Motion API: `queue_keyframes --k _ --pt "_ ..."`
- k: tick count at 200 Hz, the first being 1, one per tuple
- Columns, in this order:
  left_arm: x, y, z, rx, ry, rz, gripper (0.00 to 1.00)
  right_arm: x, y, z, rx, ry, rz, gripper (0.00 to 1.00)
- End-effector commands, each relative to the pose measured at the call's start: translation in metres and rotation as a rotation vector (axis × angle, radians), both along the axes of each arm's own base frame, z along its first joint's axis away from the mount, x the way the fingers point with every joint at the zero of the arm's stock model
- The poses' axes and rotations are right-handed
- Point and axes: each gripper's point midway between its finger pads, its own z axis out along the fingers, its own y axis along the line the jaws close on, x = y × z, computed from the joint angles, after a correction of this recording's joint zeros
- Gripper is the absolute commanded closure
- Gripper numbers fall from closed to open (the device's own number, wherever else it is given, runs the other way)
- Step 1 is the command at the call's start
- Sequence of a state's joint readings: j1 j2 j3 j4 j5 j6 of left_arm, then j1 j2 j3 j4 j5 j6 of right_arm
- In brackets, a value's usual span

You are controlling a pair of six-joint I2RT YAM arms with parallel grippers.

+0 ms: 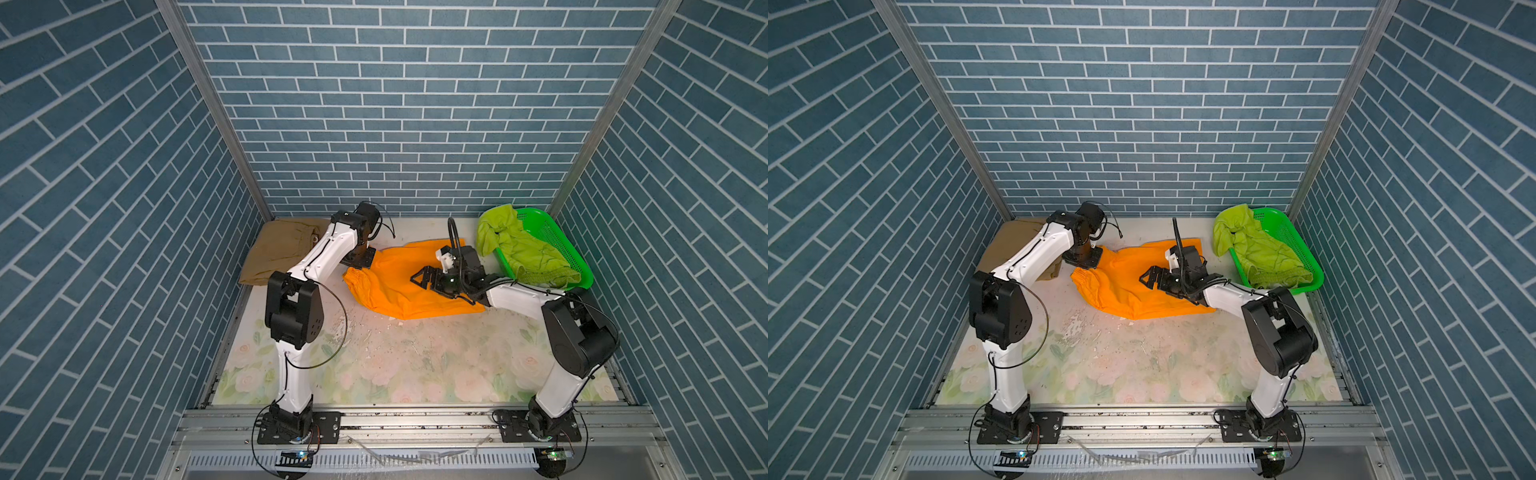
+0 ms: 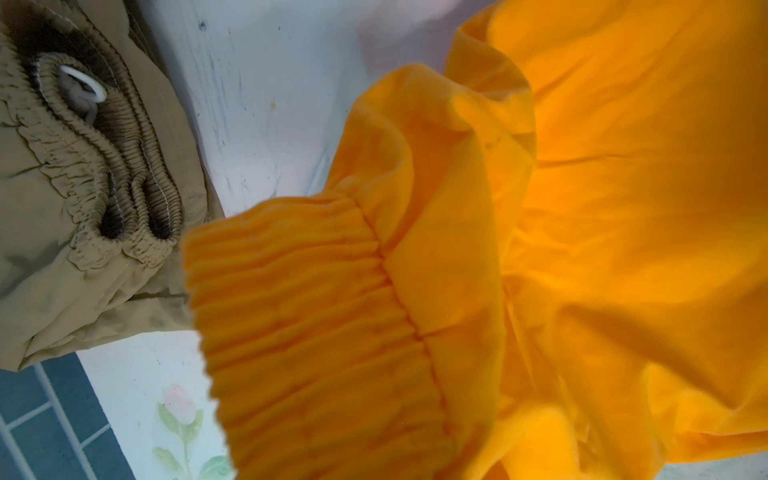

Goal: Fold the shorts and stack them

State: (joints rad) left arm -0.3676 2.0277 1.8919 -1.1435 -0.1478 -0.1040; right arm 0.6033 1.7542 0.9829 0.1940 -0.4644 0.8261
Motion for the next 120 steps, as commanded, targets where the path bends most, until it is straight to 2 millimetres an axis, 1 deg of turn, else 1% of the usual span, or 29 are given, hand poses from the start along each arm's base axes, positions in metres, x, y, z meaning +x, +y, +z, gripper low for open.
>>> queue_keyframes --k 1,27,51,69,85,96,108,120 --pt "-0.005 0.003 0.004 0.007 0.005 0.003 1.0 -0.006 0.023 0.025 0.139 -0.044 -0.041 0.01" --pt "-0.001 -0.005 0.016 -0.047 -0.038 0.006 1.0 -0.021 0.047 0.008 0.145 -0.016 0.003 0.01" --pt "-0.001 -0.009 0.021 -0.082 -0.061 0.005 1.0 -0.031 0.065 -0.013 0.146 0.032 0.033 0.01" --pt "-0.002 -0.009 0.025 -0.094 -0.085 0.005 1.0 -0.038 0.071 -0.029 0.137 0.069 0.041 0.01" --pt "-0.003 -0.011 0.03 -0.114 -0.107 0.002 1.0 -0.042 0.07 -0.045 0.116 0.097 0.043 0.01" --pt "-0.004 -0.012 0.033 -0.126 -0.116 -0.001 1.0 -0.044 0.07 -0.05 0.109 0.108 0.049 0.01" --pt "-0.005 -0.012 0.036 -0.133 -0.121 -0.005 1.0 -0.046 0.073 -0.045 0.124 0.108 0.065 0.01" --pt "-0.006 -0.012 0.036 -0.128 -0.121 -0.016 1.0 -0.045 0.075 -0.027 0.148 0.079 0.089 0.01"
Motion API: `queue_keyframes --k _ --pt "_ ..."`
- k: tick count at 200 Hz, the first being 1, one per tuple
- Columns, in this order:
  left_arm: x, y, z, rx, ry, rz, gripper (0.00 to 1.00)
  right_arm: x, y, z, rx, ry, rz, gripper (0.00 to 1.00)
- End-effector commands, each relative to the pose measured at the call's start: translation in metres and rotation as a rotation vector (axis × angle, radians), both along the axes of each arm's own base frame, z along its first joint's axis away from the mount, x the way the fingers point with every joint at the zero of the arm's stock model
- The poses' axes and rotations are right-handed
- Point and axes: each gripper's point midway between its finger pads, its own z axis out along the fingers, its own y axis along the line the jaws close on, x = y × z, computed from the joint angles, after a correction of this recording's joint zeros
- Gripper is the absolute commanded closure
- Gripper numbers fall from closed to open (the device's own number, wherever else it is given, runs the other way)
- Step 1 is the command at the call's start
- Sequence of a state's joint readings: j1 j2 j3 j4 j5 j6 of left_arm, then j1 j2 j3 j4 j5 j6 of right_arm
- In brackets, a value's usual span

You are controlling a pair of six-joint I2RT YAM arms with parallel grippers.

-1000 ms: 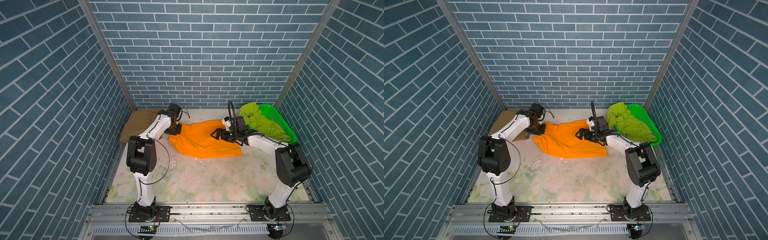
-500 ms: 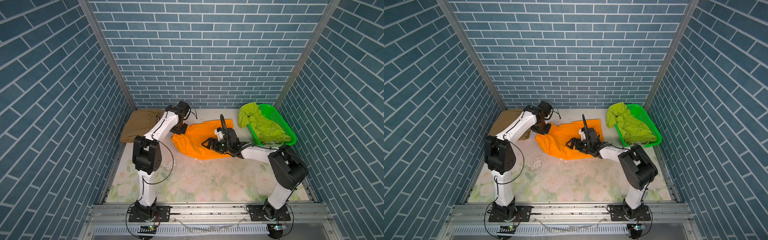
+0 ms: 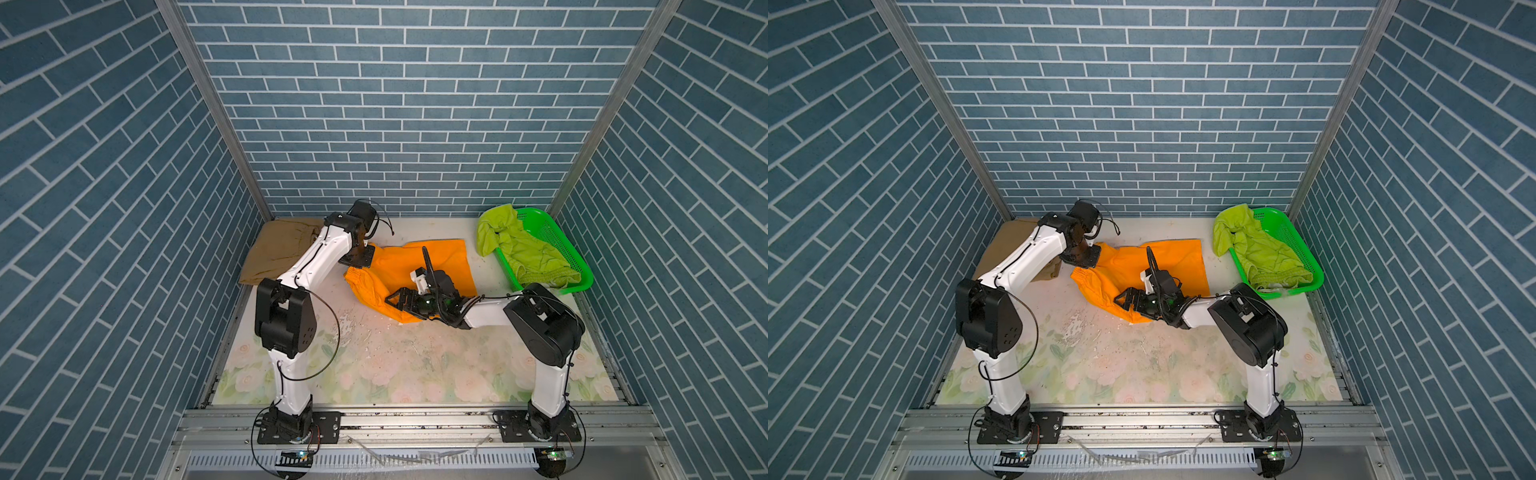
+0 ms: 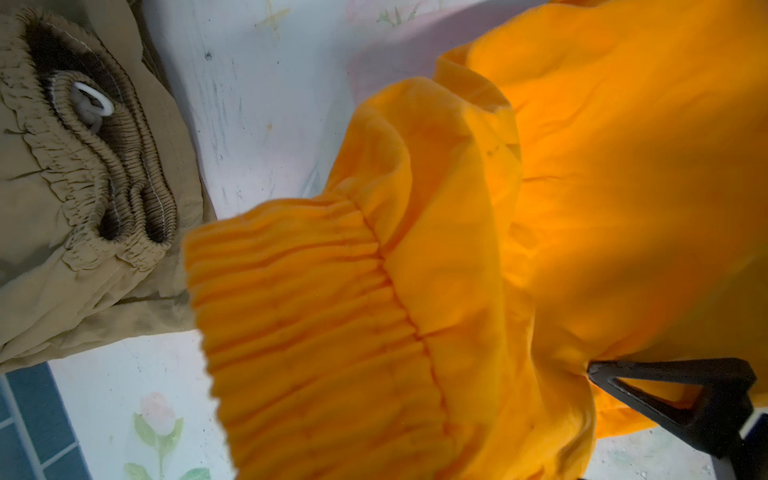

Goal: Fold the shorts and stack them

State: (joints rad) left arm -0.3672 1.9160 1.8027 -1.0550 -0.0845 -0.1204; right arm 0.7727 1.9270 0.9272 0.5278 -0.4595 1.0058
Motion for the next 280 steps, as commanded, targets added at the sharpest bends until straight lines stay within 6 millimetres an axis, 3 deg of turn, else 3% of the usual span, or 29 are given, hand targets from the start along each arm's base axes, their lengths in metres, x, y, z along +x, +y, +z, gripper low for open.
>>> queue_keyframes --k 1,22,53,83,108,154,189,233,280 --pt "-0.001 -0.002 0.013 -0.024 -0.037 -0.014 1.0 -0.003 0.007 0.014 0.034 0.013 0.02 0.01" --pt "-0.002 0.004 0.013 0.022 -0.033 -0.035 1.0 0.006 -0.006 0.055 0.005 -0.083 0.033 0.01" --pt "-0.002 0.012 0.016 0.098 -0.009 -0.078 1.0 0.04 -0.072 0.089 -0.132 -0.157 -0.061 0.01" --pt "0.007 0.006 0.031 0.093 -0.001 -0.099 1.0 0.068 -0.138 0.073 -0.299 -0.107 -0.118 0.01" --pt "0.013 0.004 0.042 0.106 -0.014 -0.112 1.0 0.078 -0.17 0.049 -0.339 -0.04 -0.136 0.01" --pt "0.026 0.032 0.06 0.297 -0.025 -0.097 1.0 0.076 -0.185 0.016 -0.406 0.004 -0.134 0.01" --pt "0.034 0.021 0.059 0.323 -0.022 -0.089 1.0 0.072 -0.185 -0.004 -0.401 0.041 -0.135 0.01" --pt "0.036 -0.041 0.039 0.225 -0.034 -0.124 0.99 0.07 -0.182 -0.011 -0.366 0.057 -0.142 0.01" --pt "0.035 -0.123 0.02 -0.107 -0.011 -0.123 0.97 0.063 -0.174 -0.002 -0.283 0.045 -0.145 0.01"
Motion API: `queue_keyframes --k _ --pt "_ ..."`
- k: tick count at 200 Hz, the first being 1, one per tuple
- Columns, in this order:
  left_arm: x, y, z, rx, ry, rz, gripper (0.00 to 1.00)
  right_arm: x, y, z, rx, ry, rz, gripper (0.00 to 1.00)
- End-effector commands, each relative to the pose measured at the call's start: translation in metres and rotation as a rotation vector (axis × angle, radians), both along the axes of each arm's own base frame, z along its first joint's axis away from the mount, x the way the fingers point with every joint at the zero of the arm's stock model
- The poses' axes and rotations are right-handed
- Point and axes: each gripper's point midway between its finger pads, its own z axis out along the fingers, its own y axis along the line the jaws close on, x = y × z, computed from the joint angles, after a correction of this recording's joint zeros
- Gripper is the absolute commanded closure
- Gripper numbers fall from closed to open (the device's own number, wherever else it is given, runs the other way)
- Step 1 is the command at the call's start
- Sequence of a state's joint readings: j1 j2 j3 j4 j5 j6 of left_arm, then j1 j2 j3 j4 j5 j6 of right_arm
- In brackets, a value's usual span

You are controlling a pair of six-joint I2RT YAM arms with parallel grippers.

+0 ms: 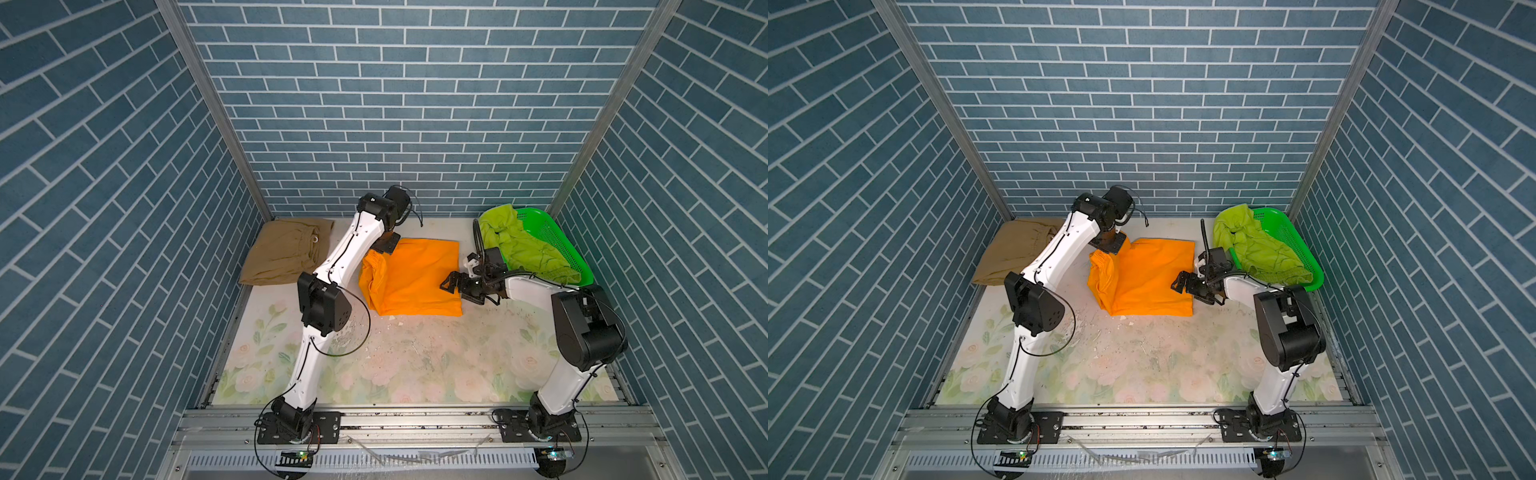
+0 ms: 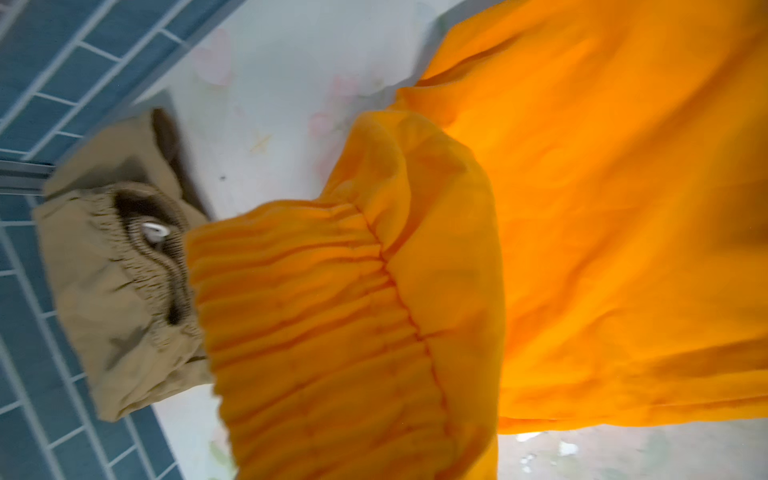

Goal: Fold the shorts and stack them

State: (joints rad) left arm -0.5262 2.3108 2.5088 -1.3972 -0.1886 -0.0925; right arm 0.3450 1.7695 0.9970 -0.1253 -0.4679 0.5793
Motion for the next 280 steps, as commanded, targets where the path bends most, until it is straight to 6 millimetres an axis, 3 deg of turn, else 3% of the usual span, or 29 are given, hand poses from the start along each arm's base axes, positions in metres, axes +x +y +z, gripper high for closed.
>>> queue_keyframes --k 1,17,83,99,114,121,128,134,147,163,179,198,220,246,280 --pt "0.002 -0.046 -0.003 -0.226 0.02 0.032 0.97 -0.004 0.007 0.009 0.064 -0.014 0.004 0.01" --pt "0.005 -0.068 -0.007 -0.33 0.037 0.036 0.97 -0.008 0.009 0.014 0.094 -0.026 0.006 0.01" --pt "0.025 -0.124 -0.033 -0.601 0.062 0.092 0.92 -0.018 0.006 0.027 0.145 -0.055 0.008 0.01" --pt "0.027 -0.14 -0.042 -0.677 0.078 0.099 0.83 -0.019 0.005 0.027 0.148 -0.053 0.009 0.01" --pt "0.025 -0.159 -0.047 -0.75 0.094 0.079 0.71 -0.019 0.002 0.028 0.149 -0.057 0.006 0.01" --pt "0.024 -0.17 -0.046 -0.803 0.102 0.068 0.6 -0.02 0.0 0.029 0.15 -0.058 0.002 0.01" --pt "0.026 -0.176 -0.042 -0.856 0.102 0.066 0.37 -0.02 -0.002 0.031 0.154 -0.061 -0.003 0.01" --pt "0.028 -0.18 -0.032 -0.899 0.084 0.056 0.04 -0.02 -0.004 0.033 0.156 -0.065 -0.007 0.01" --pt "0.032 -0.186 0.001 -0.977 0.004 0.016 0.0 -0.021 -0.009 0.038 0.159 -0.078 -0.016 0.01" --pt "0.035 -0.177 0.054 -1.017 -0.116 -0.028 0.0 -0.022 -0.017 0.046 0.11 -0.111 -0.017 0.01" --pt "0.031 -0.153 0.105 -0.986 -0.266 -0.065 0.0 -0.02 -0.025 0.056 0.055 -0.153 -0.022 0.01" --pt "0.023 -0.117 0.136 -0.901 -0.433 -0.058 0.0 -0.01 -0.027 0.062 -0.002 -0.177 -0.015 0.01" --pt "0.017 -0.078 0.128 -0.906 -0.486 0.003 0.0 0.004 -0.018 0.053 -0.085 -0.161 0.009 0.01" --pt "0.011 -0.044 0.082 -1.022 -0.38 0.13 0.0 0.016 0.01 0.042 -0.147 -0.146 0.058 0.01" --pt "-0.01 -0.031 0.037 -1.016 -0.318 0.19 0.01 0.025 0.022 0.015 -0.33 -0.113 0.091 0.01"
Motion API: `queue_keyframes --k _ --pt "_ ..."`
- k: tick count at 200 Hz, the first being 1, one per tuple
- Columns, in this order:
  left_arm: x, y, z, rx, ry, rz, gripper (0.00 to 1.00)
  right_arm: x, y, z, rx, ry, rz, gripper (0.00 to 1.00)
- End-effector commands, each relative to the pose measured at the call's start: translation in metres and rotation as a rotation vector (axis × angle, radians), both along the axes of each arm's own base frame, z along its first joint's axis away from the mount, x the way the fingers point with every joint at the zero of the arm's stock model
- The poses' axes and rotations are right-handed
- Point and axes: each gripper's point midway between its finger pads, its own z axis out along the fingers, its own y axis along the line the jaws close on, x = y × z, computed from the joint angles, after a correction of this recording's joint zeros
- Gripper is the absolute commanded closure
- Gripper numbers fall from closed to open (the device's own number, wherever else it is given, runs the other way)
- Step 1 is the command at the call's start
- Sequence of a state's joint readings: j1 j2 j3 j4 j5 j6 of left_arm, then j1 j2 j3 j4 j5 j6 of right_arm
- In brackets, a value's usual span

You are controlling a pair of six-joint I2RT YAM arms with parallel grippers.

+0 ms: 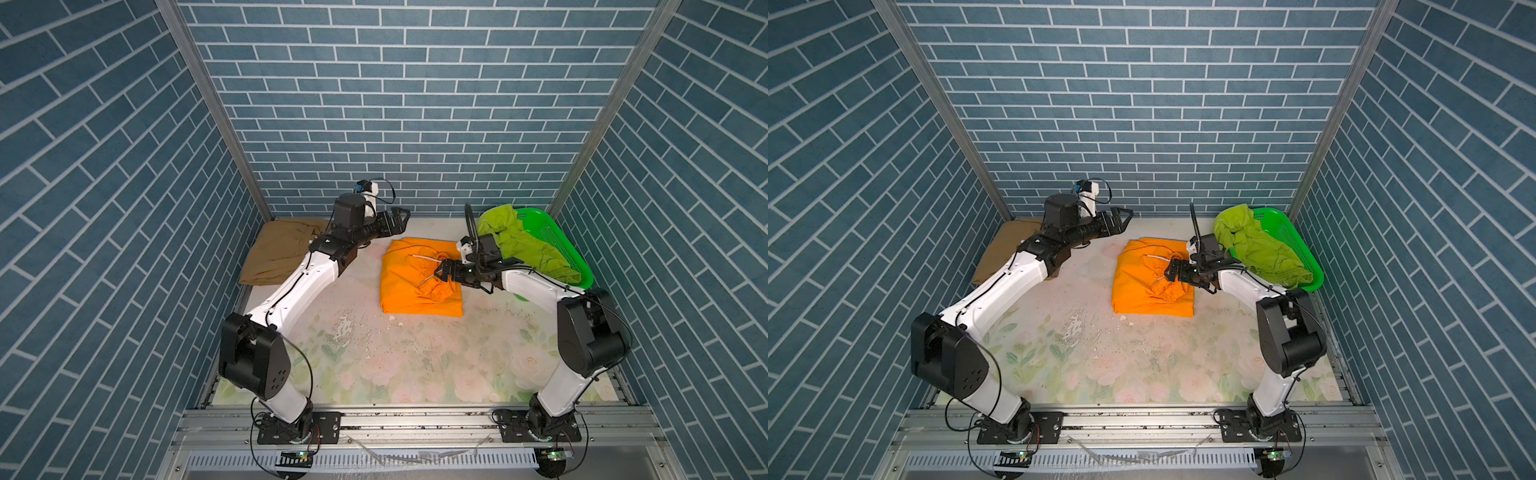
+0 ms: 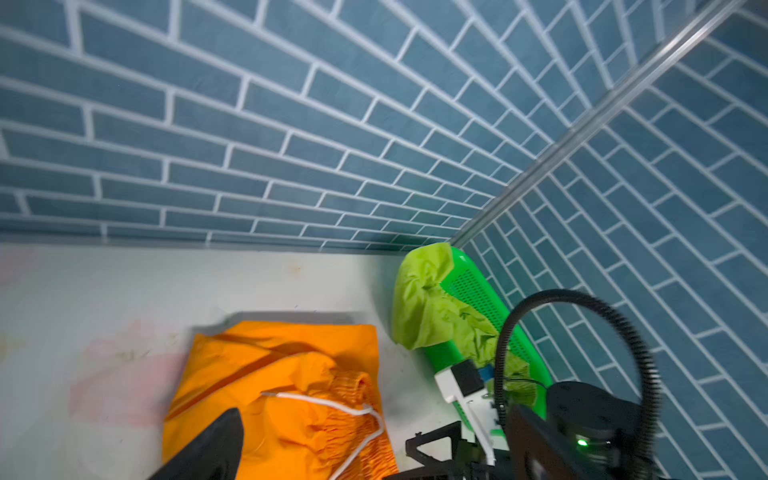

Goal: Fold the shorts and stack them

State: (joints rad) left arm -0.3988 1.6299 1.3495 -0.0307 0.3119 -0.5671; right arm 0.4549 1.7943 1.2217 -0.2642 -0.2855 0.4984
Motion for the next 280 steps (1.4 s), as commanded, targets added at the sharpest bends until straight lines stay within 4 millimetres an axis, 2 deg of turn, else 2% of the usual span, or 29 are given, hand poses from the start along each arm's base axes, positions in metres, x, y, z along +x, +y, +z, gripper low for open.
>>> queue_keyframes --k 1,24,46,63,84,98,117,133,142,157,182,196,220,233,242,262,267,275,280 --pt "-0.014 -0.006 -0.055 -0.017 0.126 -0.019 0.0 -0.003 -0.01 -0.029 -0.194 0.04 0.006 0.01" --pt "-0.022 -0.003 -0.077 -0.011 0.168 -0.021 0.0 0.003 -0.004 -0.039 -0.218 0.047 0.011 0.02" --pt "-0.026 -0.007 -0.095 -0.039 0.212 -0.034 0.0 0.007 0.001 -0.046 -0.253 0.055 0.019 0.14" --pt "-0.026 -0.012 -0.107 -0.064 0.247 -0.046 0.0 0.01 0.005 -0.048 -0.251 0.056 0.019 0.4" --pt "-0.024 -0.023 -0.11 -0.105 0.267 -0.065 0.0 0.013 0.007 -0.035 -0.233 0.03 0.012 0.84" --pt "-0.023 -0.034 -0.111 -0.118 0.28 -0.082 0.0 0.014 0.007 -0.02 -0.22 0.008 0.015 1.0" --pt "-0.022 -0.051 -0.117 -0.129 0.294 -0.101 0.0 0.014 0.005 0.001 -0.21 -0.027 0.015 1.0" --pt "-0.018 -0.063 -0.133 -0.146 0.311 -0.102 0.0 0.014 0.001 0.004 -0.211 -0.032 0.013 1.0" --pt "-0.015 -0.068 -0.146 -0.154 0.334 -0.096 0.0 0.013 -0.001 -0.001 -0.215 -0.018 0.014 1.0" --pt "-0.014 -0.073 -0.167 -0.181 0.374 -0.095 0.0 0.011 -0.007 -0.017 -0.23 0.018 0.012 0.89" --pt "-0.022 -0.073 -0.192 -0.177 0.415 -0.082 0.0 0.009 -0.02 -0.043 -0.262 0.051 -0.001 0.86" --pt "-0.026 -0.069 -0.2 -0.159 0.426 -0.077 0.0 0.01 -0.031 -0.058 -0.279 0.08 -0.012 0.85" --pt "-0.032 -0.064 -0.21 -0.121 0.444 -0.077 0.0 0.011 -0.036 -0.064 -0.257 0.095 -0.018 0.65" --pt "-0.032 -0.063 -0.208 -0.106 0.439 -0.083 0.0 0.011 -0.034 -0.055 -0.236 0.078 -0.006 0.49" --pt "-0.031 -0.062 -0.199 -0.085 0.421 -0.095 0.0 0.01 -0.032 -0.045 -0.222 0.061 -0.001 0.39" --pt "-0.026 -0.053 -0.165 0.025 0.331 -0.108 0.0 0.007 -0.031 -0.017 -0.186 0.007 0.005 0.18" --pt "-0.025 -0.048 -0.156 0.07 0.305 -0.105 0.0 0.006 -0.031 -0.009 -0.179 -0.008 0.002 0.14" --pt "-0.022 -0.039 -0.143 0.149 0.261 -0.09 0.0 0.004 -0.033 0.003 -0.169 -0.03 -0.002 0.03" --pt "-0.02 -0.032 -0.137 0.202 0.232 -0.079 0.0 0.003 -0.034 0.009 -0.164 -0.044 -0.004 0.01"
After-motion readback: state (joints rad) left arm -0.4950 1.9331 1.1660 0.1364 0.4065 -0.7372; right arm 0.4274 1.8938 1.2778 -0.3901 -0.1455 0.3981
